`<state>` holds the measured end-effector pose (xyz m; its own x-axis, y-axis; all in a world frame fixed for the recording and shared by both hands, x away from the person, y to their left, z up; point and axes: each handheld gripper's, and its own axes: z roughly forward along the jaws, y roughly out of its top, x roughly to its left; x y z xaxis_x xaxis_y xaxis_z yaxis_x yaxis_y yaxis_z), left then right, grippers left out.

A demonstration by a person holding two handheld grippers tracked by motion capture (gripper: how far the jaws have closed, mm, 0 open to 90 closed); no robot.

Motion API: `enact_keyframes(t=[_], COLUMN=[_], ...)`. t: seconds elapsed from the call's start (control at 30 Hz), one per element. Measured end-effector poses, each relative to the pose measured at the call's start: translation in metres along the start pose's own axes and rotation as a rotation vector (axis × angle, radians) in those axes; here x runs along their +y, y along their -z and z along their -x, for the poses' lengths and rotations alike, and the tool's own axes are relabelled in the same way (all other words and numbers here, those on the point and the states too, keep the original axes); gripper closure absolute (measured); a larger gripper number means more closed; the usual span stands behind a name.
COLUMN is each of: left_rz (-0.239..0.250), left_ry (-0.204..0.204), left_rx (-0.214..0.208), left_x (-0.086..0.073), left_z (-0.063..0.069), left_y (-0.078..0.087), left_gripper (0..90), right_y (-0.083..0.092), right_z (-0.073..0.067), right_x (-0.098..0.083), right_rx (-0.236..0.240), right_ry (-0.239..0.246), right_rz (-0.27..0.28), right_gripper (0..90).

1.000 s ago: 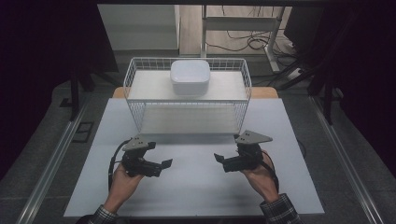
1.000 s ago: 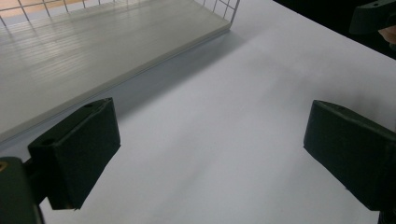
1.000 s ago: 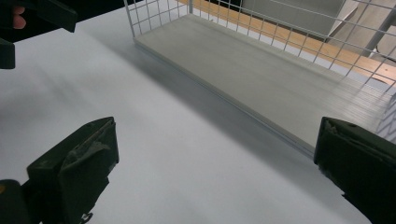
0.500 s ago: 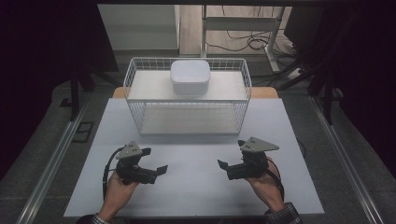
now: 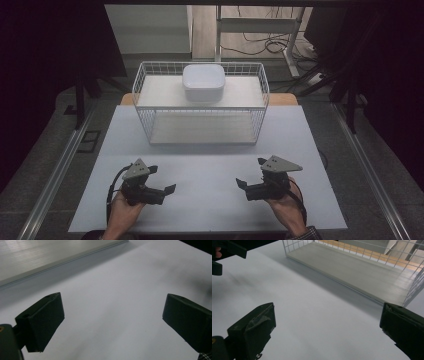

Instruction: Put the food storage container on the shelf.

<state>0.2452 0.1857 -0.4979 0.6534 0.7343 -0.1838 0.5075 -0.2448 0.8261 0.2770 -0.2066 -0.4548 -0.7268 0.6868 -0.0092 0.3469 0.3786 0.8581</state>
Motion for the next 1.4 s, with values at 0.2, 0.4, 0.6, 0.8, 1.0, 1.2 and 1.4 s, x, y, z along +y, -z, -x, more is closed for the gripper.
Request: enact_keyframes(t=[0.2, 0.4, 0.6, 0.8, 1.0, 1.2, 1.4], left_rz=[-0.010, -0.007, -0.013, -0.014, -0.021, -0.021, -0.033], left_ry=[-0.012, -0.021, -0.035, -0.035, -0.016, 0.001, 0.008], left_rx=[0.013, 0.029, 0.051, 0.066, 0.084, 0.100, 0.119], left_x=[-0.005, -0.008, -0.013, -0.018, -0.026, -0.033, -0.039], left_z=[0.001, 0.002, 0.003, 0.003, 0.000, -0.003, -0.005], left_y=[0.001, 0.004, 0.008, 0.015, 0.025, 0.035, 0.041], left_gripper=[3.5, 3.4, 3.4, 3.0, 2.9, 3.0, 3.0], right_y=[0.001, 0.006, 0.012, 0.020, 0.031, 0.043, 0.054], right_z=[0.001, 0.001, 0.002, 0.001, 0.004, 0.008, 0.012], right_x=[-0.008, -0.012, -0.018, -0.023, -0.029, -0.035, -0.042], right_rx=[-0.016, -0.014, -0.022, -0.038, -0.059, -0.087, -0.119], right_ry=[0.001, 0.000, 0.011, 0.018, 0.001, -0.025, -0.043], right_rz=[-0.005, -0.004, -0.002, -0.004, -0.007, -0.003, 0.003], right_gripper=[0.6, 0.8, 1.0, 1.0, 1.1, 1.0, 1.0])
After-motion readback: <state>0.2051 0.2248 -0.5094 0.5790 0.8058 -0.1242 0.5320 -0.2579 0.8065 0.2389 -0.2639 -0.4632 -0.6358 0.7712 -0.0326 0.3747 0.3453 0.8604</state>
